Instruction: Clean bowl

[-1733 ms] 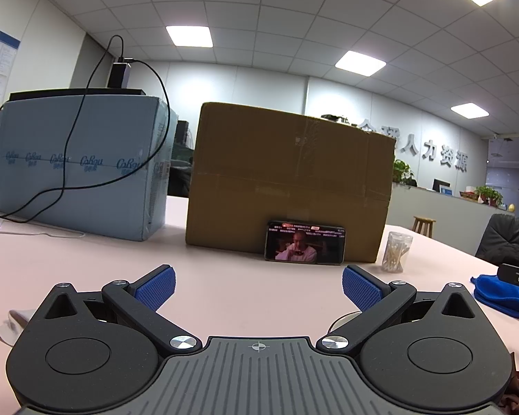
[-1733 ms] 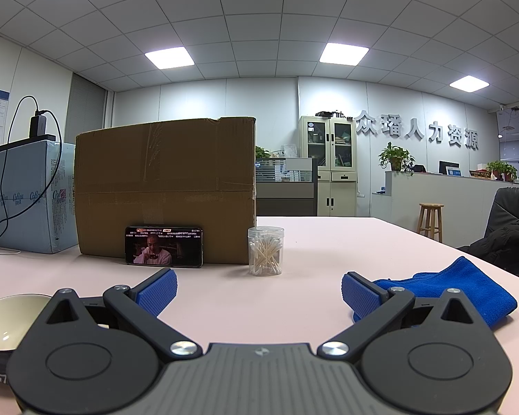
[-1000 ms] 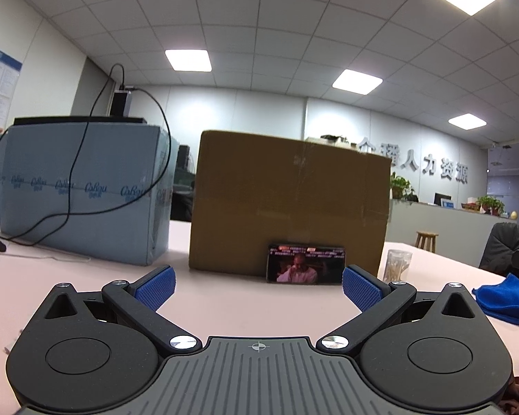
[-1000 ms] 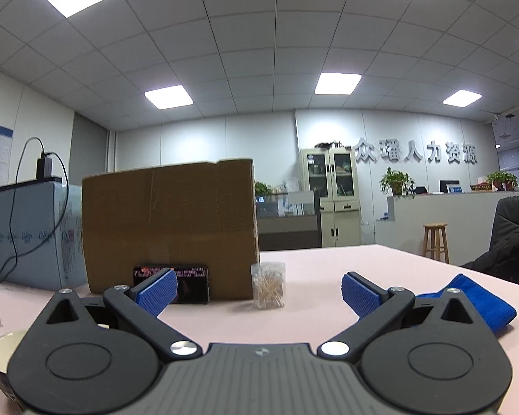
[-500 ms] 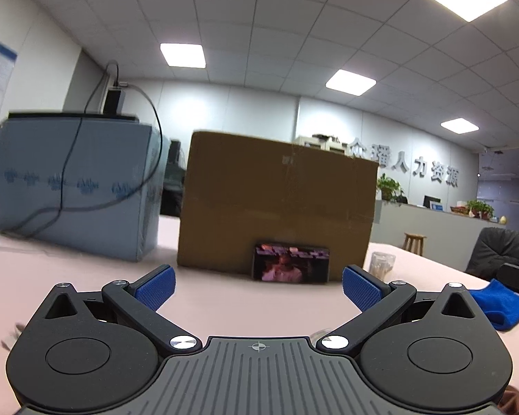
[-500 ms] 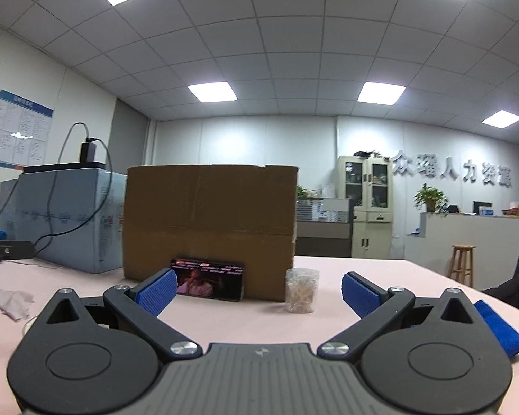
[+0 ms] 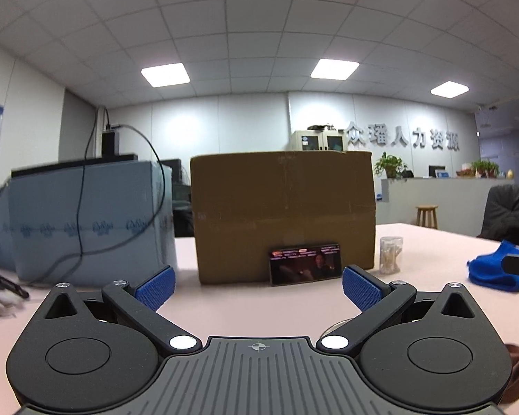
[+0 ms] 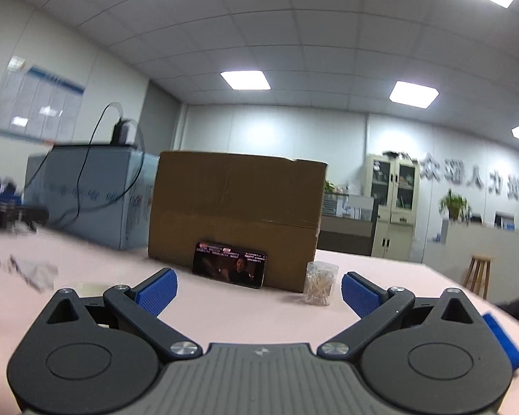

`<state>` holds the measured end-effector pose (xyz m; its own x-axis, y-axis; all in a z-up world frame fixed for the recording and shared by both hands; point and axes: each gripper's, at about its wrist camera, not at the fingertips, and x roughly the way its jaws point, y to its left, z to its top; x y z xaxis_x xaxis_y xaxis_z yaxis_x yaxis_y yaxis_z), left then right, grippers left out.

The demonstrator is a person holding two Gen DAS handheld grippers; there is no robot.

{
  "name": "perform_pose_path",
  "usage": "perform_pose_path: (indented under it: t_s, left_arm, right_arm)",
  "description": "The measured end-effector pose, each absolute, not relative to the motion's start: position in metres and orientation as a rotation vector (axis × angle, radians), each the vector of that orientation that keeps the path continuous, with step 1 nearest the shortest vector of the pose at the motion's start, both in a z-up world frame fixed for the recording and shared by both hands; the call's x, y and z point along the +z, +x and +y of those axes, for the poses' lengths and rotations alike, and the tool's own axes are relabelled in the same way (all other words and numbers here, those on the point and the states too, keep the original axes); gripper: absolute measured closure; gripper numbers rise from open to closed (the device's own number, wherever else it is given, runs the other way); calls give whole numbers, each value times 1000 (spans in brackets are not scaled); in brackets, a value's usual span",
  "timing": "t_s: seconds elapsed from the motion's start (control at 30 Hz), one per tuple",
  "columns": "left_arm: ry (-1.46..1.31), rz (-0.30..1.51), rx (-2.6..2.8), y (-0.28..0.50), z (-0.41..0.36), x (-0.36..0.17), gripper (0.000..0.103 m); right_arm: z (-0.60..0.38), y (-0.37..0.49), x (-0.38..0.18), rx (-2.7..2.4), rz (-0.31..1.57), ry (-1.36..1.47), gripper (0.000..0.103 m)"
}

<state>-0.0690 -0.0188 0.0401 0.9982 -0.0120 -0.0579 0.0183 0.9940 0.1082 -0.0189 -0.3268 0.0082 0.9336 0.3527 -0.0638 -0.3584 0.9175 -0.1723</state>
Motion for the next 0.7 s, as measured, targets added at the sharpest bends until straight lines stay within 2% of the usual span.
perform_pose_path:
  t_s: [0.23, 0.7]
  left_arm:
    - [162, 73, -133, -75, -30, 39, 0]
    - [134, 147, -166, -56, -40, 14, 0]
  right_arm:
    - [-299, -28, -6, 398, 13, -332, 0]
    - [-320, -15, -3, 399, 99, -185, 0]
